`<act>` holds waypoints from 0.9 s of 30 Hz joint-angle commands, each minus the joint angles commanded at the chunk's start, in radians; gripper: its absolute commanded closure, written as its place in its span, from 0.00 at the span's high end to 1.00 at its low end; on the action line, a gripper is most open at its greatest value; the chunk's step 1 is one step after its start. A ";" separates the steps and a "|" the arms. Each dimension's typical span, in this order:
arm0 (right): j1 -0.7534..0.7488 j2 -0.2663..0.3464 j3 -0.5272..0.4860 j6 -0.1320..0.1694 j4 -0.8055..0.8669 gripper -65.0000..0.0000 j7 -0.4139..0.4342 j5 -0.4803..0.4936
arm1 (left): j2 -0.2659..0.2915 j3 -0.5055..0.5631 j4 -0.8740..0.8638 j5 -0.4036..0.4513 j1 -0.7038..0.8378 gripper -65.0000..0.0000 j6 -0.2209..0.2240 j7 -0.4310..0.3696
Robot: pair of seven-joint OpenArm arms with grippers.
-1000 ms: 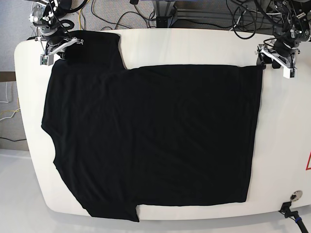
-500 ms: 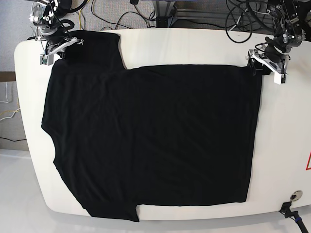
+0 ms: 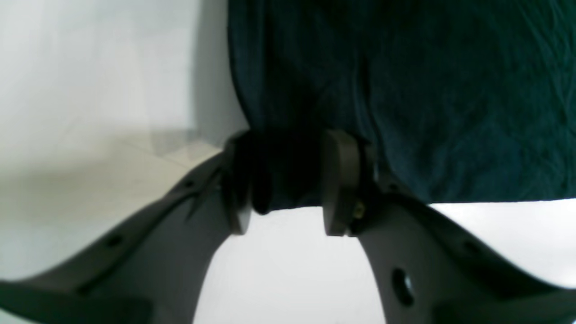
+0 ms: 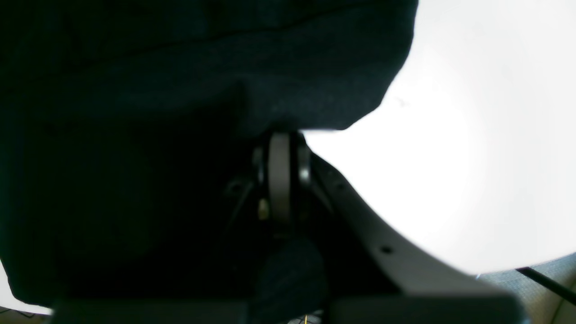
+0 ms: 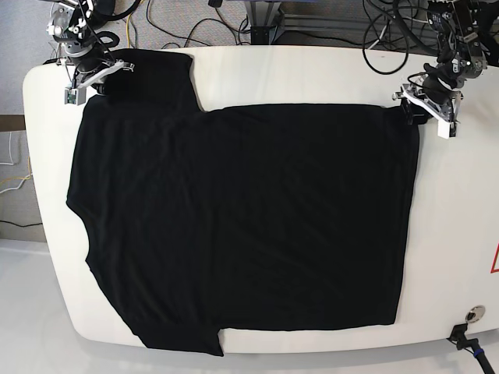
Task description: Fold the T-shirt properly
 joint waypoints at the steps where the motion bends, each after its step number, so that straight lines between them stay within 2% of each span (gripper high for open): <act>1: 0.000 0.000 0.000 0.000 0.000 0.02 0.000 0.000 | 0.000 0.000 0.000 0.000 0.000 0.32 0.000 0.000; 3: 0.000 0.000 0.000 0.000 0.000 0.02 0.000 0.000 | 0.000 0.000 0.000 0.000 0.000 0.31 0.000 0.000; 4: 0.000 0.000 0.000 0.000 0.000 0.02 0.000 0.000 | 0.000 0.000 0.000 0.000 0.000 0.26 0.000 0.000; 7: 0.000 0.000 0.000 0.000 0.000 0.02 0.000 0.000 | 0.000 0.000 0.000 0.000 -0.002 0.00 0.000 0.000; 18: 0.000 -0.002 0.000 0.000 0.012 0.01 0.000 0.002 | 0.000 -0.006 0.012 -0.002 0.000 0.00 0.000 -0.003; 24: -0.064 -0.032 0.000 0.000 0.106 0.00 -0.005 0.002 | 0.000 -0.008 0.117 -0.002 0.048 0.00 0.000 0.000; 27: -0.106 -0.075 0.002 0.000 0.166 0.00 -0.021 0.000 | -0.002 -0.008 0.150 -0.003 0.081 0.00 0.000 0.000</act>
